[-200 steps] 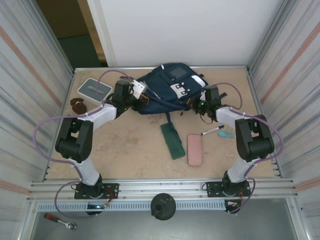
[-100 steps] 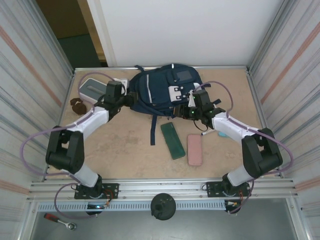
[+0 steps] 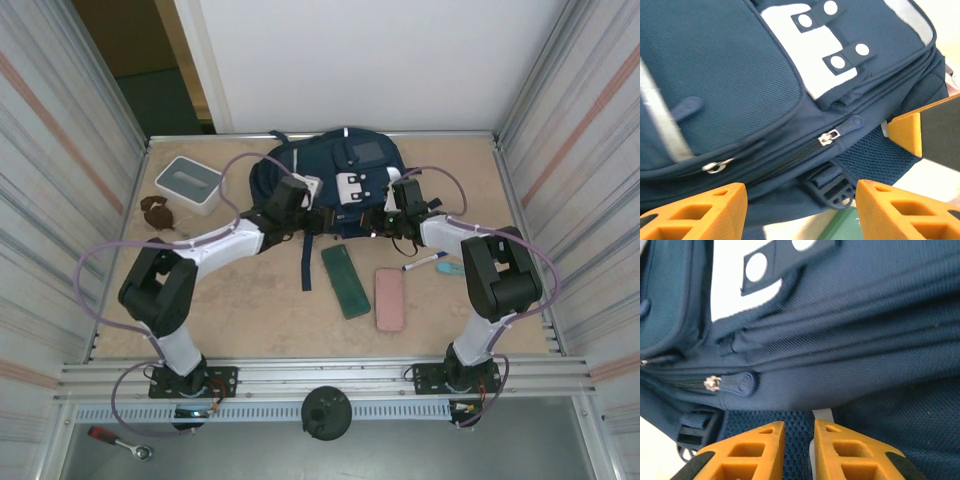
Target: Pack books, pencil case, and school supplies into a backpack
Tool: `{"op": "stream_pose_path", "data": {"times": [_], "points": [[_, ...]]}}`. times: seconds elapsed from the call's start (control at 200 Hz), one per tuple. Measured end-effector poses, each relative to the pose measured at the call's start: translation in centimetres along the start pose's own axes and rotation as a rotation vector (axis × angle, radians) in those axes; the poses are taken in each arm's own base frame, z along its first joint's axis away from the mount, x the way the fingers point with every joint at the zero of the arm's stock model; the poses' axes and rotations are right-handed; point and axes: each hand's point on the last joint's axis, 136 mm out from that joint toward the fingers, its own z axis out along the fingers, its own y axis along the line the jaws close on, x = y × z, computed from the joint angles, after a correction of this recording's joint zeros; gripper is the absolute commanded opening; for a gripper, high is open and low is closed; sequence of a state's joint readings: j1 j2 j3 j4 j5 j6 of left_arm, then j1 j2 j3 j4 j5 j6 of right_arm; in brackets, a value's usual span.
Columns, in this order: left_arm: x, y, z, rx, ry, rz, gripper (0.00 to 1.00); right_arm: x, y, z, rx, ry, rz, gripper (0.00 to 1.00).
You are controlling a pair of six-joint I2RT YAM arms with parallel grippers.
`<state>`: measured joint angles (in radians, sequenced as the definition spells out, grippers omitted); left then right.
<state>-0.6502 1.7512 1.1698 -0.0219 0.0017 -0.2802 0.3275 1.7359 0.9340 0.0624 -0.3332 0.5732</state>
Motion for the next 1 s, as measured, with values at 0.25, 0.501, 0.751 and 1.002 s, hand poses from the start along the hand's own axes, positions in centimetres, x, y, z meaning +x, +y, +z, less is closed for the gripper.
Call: {"op": "stream_pose_path", "data": {"times": [0.25,0.501,0.751,1.002], "points": [[0.8,-1.5,4.7,-0.063,0.086,0.112,0.60,1.3,0.1,0.6,-0.071,-0.005,0.035,0.20],[1.3,-1.6,7.1,-0.132,0.154,0.193,0.62,1.2,0.5,0.7,-0.105,-0.006,0.033,0.21],[1.5,-1.4,9.0,-0.208,0.195,0.269,0.62,1.4,0.3,0.8,-0.124,-0.014,0.030,0.21],[0.9,-1.7,9.8,-0.206,0.197,0.308,0.46,1.5,0.1,1.0,-0.134,-0.014,0.030,0.21]]}}
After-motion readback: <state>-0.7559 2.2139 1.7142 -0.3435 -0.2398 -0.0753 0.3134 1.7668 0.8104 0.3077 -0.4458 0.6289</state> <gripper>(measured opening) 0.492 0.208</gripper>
